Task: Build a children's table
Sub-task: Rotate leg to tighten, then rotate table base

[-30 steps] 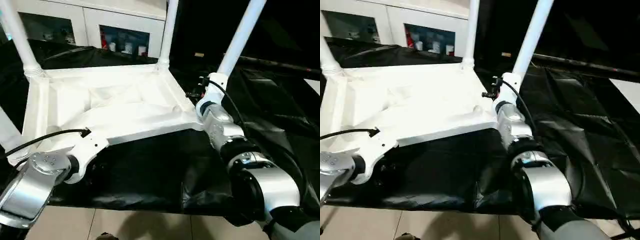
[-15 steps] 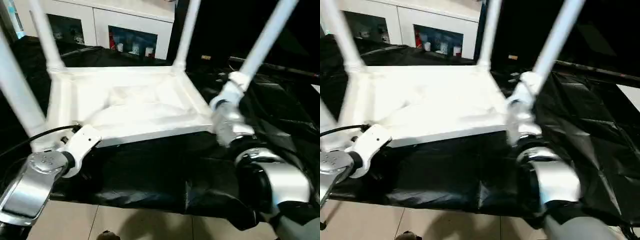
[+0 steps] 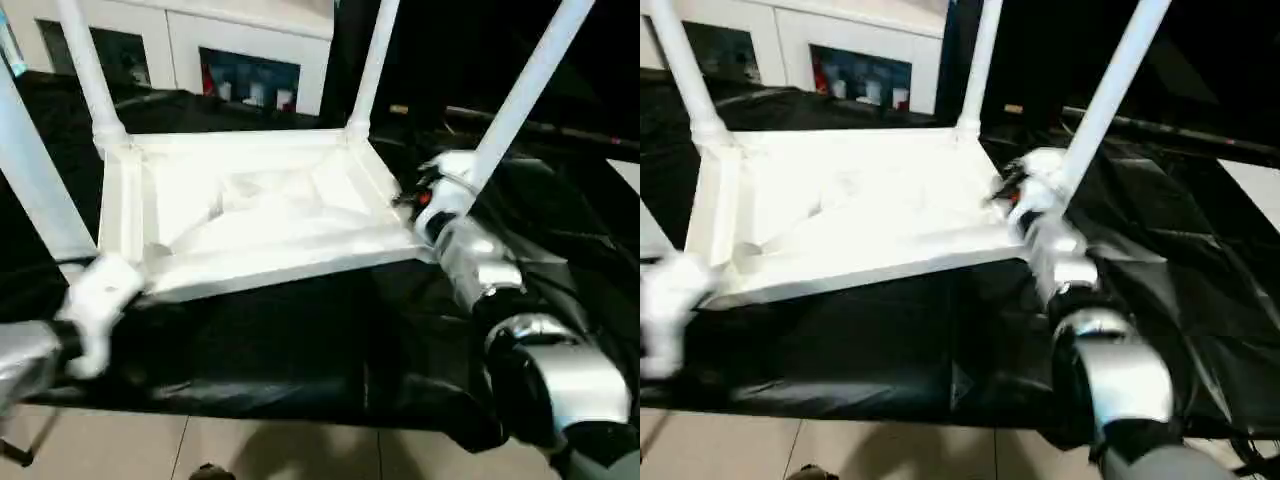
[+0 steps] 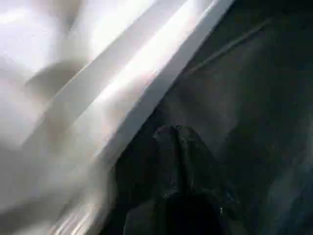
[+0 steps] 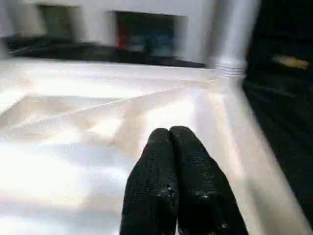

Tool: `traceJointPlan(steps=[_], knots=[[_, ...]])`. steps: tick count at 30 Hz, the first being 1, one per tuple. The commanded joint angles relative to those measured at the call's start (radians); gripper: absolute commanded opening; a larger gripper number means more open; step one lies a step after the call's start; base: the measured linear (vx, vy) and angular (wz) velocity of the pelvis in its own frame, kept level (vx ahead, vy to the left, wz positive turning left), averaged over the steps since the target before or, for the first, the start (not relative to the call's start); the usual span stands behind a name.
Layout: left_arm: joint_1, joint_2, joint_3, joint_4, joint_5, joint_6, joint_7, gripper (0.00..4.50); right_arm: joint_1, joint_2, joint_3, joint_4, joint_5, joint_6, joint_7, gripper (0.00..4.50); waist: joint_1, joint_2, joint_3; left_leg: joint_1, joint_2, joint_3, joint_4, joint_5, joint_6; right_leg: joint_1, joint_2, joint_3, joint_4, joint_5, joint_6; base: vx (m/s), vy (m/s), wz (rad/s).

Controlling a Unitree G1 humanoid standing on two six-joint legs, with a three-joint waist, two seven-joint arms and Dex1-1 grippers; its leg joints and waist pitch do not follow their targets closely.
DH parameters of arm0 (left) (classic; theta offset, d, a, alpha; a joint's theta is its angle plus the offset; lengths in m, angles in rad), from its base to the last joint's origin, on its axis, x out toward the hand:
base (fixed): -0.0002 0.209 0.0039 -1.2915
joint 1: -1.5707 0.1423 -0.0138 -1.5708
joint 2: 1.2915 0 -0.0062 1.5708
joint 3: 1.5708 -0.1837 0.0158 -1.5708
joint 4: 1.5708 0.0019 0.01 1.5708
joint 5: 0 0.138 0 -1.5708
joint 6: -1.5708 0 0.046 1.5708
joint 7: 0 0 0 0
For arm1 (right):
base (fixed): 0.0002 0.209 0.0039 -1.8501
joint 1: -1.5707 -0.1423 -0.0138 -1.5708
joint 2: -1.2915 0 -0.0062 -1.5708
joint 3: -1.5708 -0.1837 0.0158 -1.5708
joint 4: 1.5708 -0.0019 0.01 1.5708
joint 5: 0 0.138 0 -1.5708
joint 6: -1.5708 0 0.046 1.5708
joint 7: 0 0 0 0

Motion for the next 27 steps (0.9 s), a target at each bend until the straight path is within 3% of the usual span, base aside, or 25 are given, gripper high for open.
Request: traceJointPlan(steps=[1, 2, 3, 6, 8, 9, 10, 11, 14, 17, 18, 21, 23, 27], knots=[[0.026, 0.021, 0.078, 0.023, -0.015, -0.016, -0.043, 0.12, 0.057, -0.021, 0.037, -0.078, -0.022, 0.025, 0.066, 0.00, 0.001, 0.036, -0.052, 0.039, -0.006, 0.000, -0.074, -0.370, -0.043, 0.019, -0.011, 0.010, -0.070, -0.213, -0.143, 0.000, 0.000, 0.00], [0.026, 0.021, 0.079, 0.024, -0.016, -0.016, -0.044, 0.12, 0.059, -0.021, 0.038, -0.080, -0.023, 0.025, 0.067, 0.00, 0.000, 0.037, -0.050, 0.041, -0.004, 0.000, -0.076, -0.378, -0.046, 0.016, -0.011, 0.010, -0.071, -0.216, -0.145, 0.000, 0.000, 0.00], [0.051, 0.041, 0.134, 0.037, -0.058, 0.033, -0.095, 0.28, 0.114, -0.025, 0.059, -0.145, -0.027, 0.037, 0.083, 0.00, 0.000, 0.038, -0.049, 0.048, -0.004, 0.000, -0.077, -0.420, -0.056, 0.010, -0.009, 0.010, -0.074, -0.244, -0.156, 0.000, 0.000, 0.00], [0.078, 0.039, 0.245, 0.096, -0.138, 0.074, -0.161, 0.47, 0.218, -0.032, 0.072, -0.270, -0.013, 0.079, 0.098, 0.00, 0.002, 0.039, -0.044, 0.050, -0.005, -0.003, -0.082, -0.480, -0.069, 0.007, -0.011, 0.013, -0.080, -0.304, -0.149, 0.000, 0.000, 0.00], [0.087, 0.037, 0.274, 0.122, -0.150, 0.068, -0.176, 0.50, 0.247, -0.037, 0.076, -0.306, -0.007, 0.092, 0.104, 0.00, 0.003, 0.039, -0.042, 0.050, -0.006, -0.005, -0.084, -0.490, -0.071, 0.007, -0.012, 0.014, -0.084, -0.324, -0.142, 0.000, 0.000, 0.00], [0.094, 0.033, 0.328, 0.173, -0.177, 0.051, -0.201, 0.66, 0.293, -0.050, 0.083, -0.355, -0.007, 0.101, 0.118, 0.00, 0.000, 0.040, -0.040, 0.055, -0.006, -0.009, -0.086, -0.541, -0.079, 0.002, -0.012, 0.014, -0.090, -0.371, -0.134, 0.000, 0.000, 0.00], [0.094, 0.033, 0.328, 0.173, -0.177, 0.051, -0.201, 0.77, 0.293, -0.050, 0.083, -0.355, -0.007, 0.101, 0.118, 0.00, 0.001, 0.040, -0.038, 0.055, -0.007, -0.009, -0.086, -0.558, -0.079, 0.000, -0.013, 0.015, -0.093, -0.389, -0.130, 0.000, 0.000, 0.00], [0.095, 0.032, 0.369, 0.222, -0.210, 0.027, -0.213, 0.84, 0.333, -0.064, 0.086, -0.408, -0.008, 0.122, 0.128, 0.00, 0.000, 0.049, -0.033, 0.060, -0.010, -0.016, -0.087, -0.613, -0.086, -0.004, -0.015, 0.014, -0.103, -0.458, -0.115, 0.000, 0.000, 0.00], [0.072, 0.035, 0.426, 0.300, -0.250, -0.013, -0.236, 0.96, 0.391, -0.093, 0.082, -0.478, -0.002, 0.171, 0.150, 0.35, -0.001, 0.043, -0.035, 0.062, -0.010, -0.023, -0.088, -0.640, -0.085, -0.003, -0.016, 0.013, -0.108, -0.479, -0.111, 0.000, 0.000, 0.00], [0.045, 0.033, 0.443, 0.325, -0.272, -0.026, -0.253, 1.22, 0.422, -0.110, 0.082, -0.531, -0.016, 0.229, 0.120, 0.47, -0.003, 0.042, -0.033, 0.061, -0.010, -0.030, -0.092, -0.658, -0.086, -0.003, -0.017, 0.010, -0.109, -0.487, -0.118, 0.000, 0.000, 0.00], [0.041, 0.033, 0.444, 0.328, -0.275, -0.029, -0.256, 1.27, 0.426, -0.111, 0.082, -0.541, -0.017, 0.241, 0.117, 0.71, -0.003, 0.043, -0.032, 0.063, -0.010, -0.030, -0.092, -0.669, -0.086, -0.006, -0.016, 0.009, -0.110, -0.492, -0.120, 0.000, 0.000, 0.00], [0.012, 0.030, 0.445, 0.337, -0.295, -0.037, -0.257, 1.50, 0.424, -0.116, 0.088, -0.538, -0.034, 0.248, 0.098, 0.79, -0.007, 0.044, -0.031, 0.065, -0.010, -0.034, -0.093, -0.697, -0.092, -0.006, -0.018, 0.005, -0.113, -0.512, -0.119, 0.000, 0.000, 0.00], [-0.014, 0.030, 0.439, 0.342, -0.322, -0.039, -0.261, 1.69, 0.424, -0.118, 0.095, -0.541, -0.044, 0.263, 0.089, 1.09, -0.007, 0.046, -0.031, 0.070, -0.011, -0.035, -0.092, -0.713, -0.096, -0.009, -0.017, 0.002, -0.115, -0.524, -0.116, 0.000, 0.000, 0.00], [-0.039, 0.030, 0.408, 0.342, -0.335, -0.055, -0.260, 1.99, 0.428, -0.114, 0.108, -0.567, -0.056, 0.287, 0.079, 1.29, -0.011, 0.046, -0.031, 0.068, -0.011, -0.039, -0.097, -0.733, -0.101, -0.002, -0.018, -0.005, -0.118, -0.534, -0.111, 0.000, 0.000, 0.00]])
